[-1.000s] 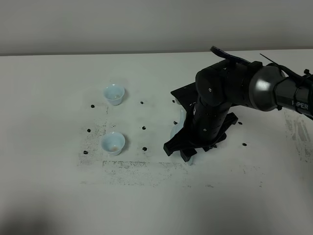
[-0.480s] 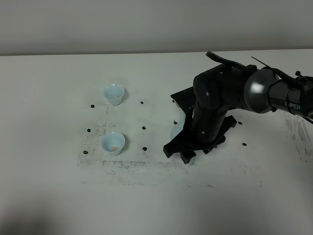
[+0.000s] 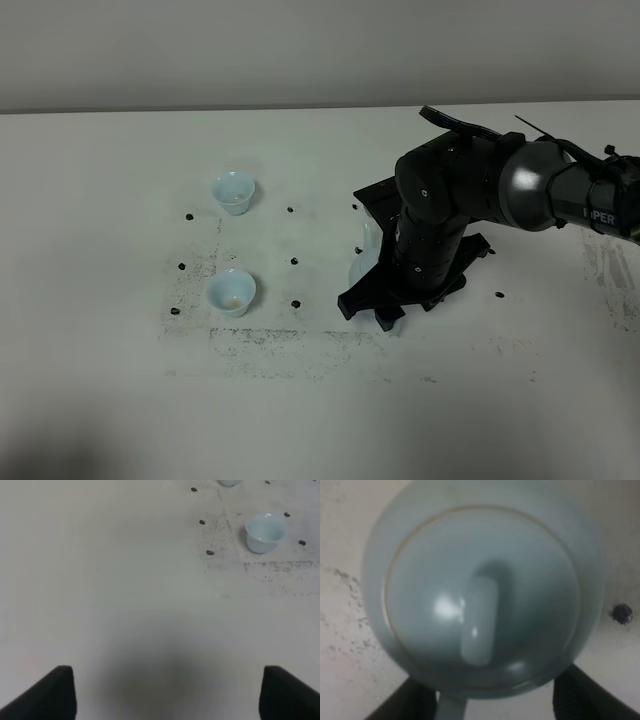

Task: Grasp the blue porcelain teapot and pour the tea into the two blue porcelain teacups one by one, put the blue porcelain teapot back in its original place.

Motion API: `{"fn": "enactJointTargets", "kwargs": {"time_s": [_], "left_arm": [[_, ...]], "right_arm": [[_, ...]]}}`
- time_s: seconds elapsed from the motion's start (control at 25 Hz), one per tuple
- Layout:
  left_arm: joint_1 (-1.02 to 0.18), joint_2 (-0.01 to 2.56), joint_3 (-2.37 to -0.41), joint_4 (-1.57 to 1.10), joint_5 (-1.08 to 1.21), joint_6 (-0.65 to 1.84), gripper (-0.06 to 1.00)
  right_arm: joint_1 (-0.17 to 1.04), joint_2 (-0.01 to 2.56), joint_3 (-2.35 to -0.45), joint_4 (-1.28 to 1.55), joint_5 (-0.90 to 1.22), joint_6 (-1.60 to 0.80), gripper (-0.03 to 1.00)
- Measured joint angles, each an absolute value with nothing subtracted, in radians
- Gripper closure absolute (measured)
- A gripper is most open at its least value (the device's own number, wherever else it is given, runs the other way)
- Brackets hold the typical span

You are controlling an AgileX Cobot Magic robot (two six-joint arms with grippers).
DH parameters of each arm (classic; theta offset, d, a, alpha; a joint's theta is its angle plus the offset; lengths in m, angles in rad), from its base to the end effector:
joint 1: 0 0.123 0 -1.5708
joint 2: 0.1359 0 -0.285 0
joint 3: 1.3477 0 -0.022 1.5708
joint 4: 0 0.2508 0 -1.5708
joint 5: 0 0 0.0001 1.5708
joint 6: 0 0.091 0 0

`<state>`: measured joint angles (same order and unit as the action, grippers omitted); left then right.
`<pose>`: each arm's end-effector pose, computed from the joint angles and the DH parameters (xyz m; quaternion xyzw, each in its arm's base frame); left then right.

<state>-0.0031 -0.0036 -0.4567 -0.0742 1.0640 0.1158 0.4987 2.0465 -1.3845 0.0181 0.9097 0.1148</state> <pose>-0.0009 -0.0059 0.2651 0.0521 0.8621 -0.0087 0.5040 0.3453 0.1895 0.1478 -0.1854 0.9817 0.0201 0.0389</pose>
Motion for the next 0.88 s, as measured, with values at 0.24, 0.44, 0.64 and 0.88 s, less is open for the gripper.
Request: {"fn": "enactJointTargets", "kwargs": {"time_s": [0.24, 0.44, 0.64, 0.88], "left_arm": [[-0.003, -0.004, -0.457, -0.074, 1.064, 0.116, 0.19], [-0.003, -0.004, -0.457, -0.074, 1.064, 0.117, 0.19], [-0.003, -0.004, -0.457, -0.074, 1.064, 0.117, 0.19], [-0.003, -0.004, -0.457, -0.074, 1.064, 0.117, 0.19]], "right_arm": [[0.499, 2.046, -1.384, 0.018, 0.913, 0.121, 0.44], [0.499, 2.046, -1.384, 0.011, 0.913, 0.148, 0.44], [0.499, 2.046, -1.384, 0.006, 0.913, 0.164, 0.44], [0.499, 2.046, -1.384, 0.005, 0.905, 0.175, 0.44]]}}
